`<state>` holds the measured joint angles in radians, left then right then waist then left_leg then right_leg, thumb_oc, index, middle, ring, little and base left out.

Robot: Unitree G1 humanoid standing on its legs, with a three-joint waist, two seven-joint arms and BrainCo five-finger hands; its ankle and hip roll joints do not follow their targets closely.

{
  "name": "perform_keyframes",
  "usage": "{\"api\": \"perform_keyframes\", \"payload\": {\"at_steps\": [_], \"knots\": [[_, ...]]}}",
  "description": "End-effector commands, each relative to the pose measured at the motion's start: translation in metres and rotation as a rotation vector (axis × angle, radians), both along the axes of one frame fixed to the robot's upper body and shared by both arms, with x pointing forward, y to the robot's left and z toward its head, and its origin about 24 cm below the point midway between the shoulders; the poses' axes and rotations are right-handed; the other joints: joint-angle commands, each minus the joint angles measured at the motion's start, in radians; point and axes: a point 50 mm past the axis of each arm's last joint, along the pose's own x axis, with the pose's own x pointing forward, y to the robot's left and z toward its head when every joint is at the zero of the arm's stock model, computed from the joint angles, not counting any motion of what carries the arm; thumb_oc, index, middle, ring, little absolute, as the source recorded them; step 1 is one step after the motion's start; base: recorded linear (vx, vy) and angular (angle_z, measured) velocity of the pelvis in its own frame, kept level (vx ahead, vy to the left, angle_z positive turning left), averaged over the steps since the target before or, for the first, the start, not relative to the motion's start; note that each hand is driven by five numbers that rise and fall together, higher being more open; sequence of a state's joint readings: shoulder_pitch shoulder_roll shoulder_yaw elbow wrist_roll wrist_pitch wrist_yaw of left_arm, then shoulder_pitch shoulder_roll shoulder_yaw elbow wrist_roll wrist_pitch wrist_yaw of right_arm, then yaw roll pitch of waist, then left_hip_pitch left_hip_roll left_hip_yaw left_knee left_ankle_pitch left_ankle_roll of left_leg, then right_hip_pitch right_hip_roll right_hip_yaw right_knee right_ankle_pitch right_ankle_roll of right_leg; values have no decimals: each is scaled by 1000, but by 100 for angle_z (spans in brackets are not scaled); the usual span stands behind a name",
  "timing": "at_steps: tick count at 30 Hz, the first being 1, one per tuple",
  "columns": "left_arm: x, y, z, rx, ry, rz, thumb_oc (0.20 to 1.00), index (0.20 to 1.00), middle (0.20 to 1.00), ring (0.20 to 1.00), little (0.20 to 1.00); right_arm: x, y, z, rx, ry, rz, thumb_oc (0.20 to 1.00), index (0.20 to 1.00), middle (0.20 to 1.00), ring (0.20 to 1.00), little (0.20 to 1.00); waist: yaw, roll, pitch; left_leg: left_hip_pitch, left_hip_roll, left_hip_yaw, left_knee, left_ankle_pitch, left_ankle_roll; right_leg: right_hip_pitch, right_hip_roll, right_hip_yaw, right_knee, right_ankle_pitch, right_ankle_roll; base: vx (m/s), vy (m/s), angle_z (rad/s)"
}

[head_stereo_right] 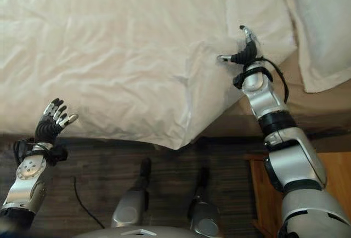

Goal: Making the bed.

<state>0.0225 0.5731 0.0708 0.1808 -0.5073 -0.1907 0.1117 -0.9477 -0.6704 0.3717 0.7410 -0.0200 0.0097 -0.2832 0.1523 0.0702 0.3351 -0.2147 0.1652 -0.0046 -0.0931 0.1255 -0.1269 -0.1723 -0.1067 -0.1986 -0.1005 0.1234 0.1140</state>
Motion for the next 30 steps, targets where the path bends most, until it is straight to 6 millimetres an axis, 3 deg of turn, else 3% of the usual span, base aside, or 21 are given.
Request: {"api": "perform_keyframes", "payload": {"at_steps": [1, 3, 4, 5, 6, 7, 13, 15, 20, 22, 30], "knots": [[15, 5, 38, 58, -149, -34, 1000, 1000, 1000, 1000, 1000, 7, 9, 49, -42, -133, 9, 1000, 1000, 1000, 1000, 1000, 1, -50, 13, -37, 40, 126, 6, 12, -60, 18, -34, 24, 13, -134, 14, -102, -28, 16], [17, 2, 45, 49, -179, -61, 1000, 1000, 1000, 1000, 1000, 12, 8, 48, -46, -99, -17, 1000, 1000, 1000, 1000, 1000, 5, -40, 24, -58, 41, 123, 6, 20, -63, 1, -34, 26, 13, -128, 14, -82, -2, 6], [45, -10, 44, 50, -156, -70, 1000, 1000, 1000, 1000, 1000, 19, 26, 40, -38, -70, -4, 1000, 1000, 1000, 1000, 1000, -9, -40, 35, -70, 40, 127, 6, 22, -65, -12, -37, 30, 13, -121, 18, -49, 28, 2], [55, -11, 53, 40, -184, -66, 1000, 1000, 1000, 1000, 1000, 21, 21, 36, -47, -51, -41, 536, 536, 536, 536, 536, -9, -37, 33, -72, 36, 124, 6, 22, -66, -15, -38, 31, 13, -117, 20, -55, 32, 3], [61, -13, 58, 29, -200, -62, 1000, 1000, 1000, 1000, 1000, 23, 20, 34, -54, -29, -63, 536, 536, 536, 536, 536, -11, -37, 30, -72, 34, 121, 6, 22, -65, -16, -40, 33, 13, -116, 21, -22, 22, 5], [66, -15, 61, 23, -208, -61, 1000, 1000, 1000, 1000, 1000, 24, 21, 28, -62, -3, -70, 200, 200, 200, 200, 200, -16, -39, 29, -69, 32, 121, 6, 19, -63, -16, -40, 36, 13, -115, 22, -11, 18, 4], [80, -32, 53, 9, -168, -80, 1000, 1000, 1000, 1000, 1000, 24, 38, 4, -91, 38, -21, 200, 200, 200, 200, 200, -59, -77, 21, -30, 27, 141, 6, -7, -46, 1, -44, 70, 13, -110, 26, 13, 58, -1], [78, -35, 44, 4, -135, -81, 1000, 1000, 1000, 1000, 1000, 15, 46, -14, -103, 38, 38, 200, 200, 200, 200, 200, -97, -111, -3, 17, 28, 167, 6, -36, -29, 19, -48, 95, 13, -107, 28, 75, 81, -11], [74, -44, 28, 12, -81, -98, 1000, 1000, 1000, 1000, 1000, -5, 38, -44, -80, 61, 76, 200, 200, 200, 200, 200, -142, -153, -38, 88, 21, 211, 6, -73, -8, 46, -52, 133, 13, -102, 33, 51, 70, -22], [67, -48, 15, -1, -35, -108, 1000, 1000, 1000, 1000, 1000, -24, 27, -65, -48, 86, 84, 200, 200, 200, 200, 200, -174, -176, -66, 131, 16, 235, 6, -95, 5, 60, -54, 164, 13, -96, 38, 72, 88, -34], [53, -55, -10, -43, 54, -141, 1000, 1000, 1000, 1000, 1000, -55, 9, -109, 7, 194, 60, 200, 200, 200, 200, 200, -217, -201, -100, 206, 4, 288, 6, -128, 24, 78, -61, 234, 13, -82, 49, 26, 56, -29]]}}
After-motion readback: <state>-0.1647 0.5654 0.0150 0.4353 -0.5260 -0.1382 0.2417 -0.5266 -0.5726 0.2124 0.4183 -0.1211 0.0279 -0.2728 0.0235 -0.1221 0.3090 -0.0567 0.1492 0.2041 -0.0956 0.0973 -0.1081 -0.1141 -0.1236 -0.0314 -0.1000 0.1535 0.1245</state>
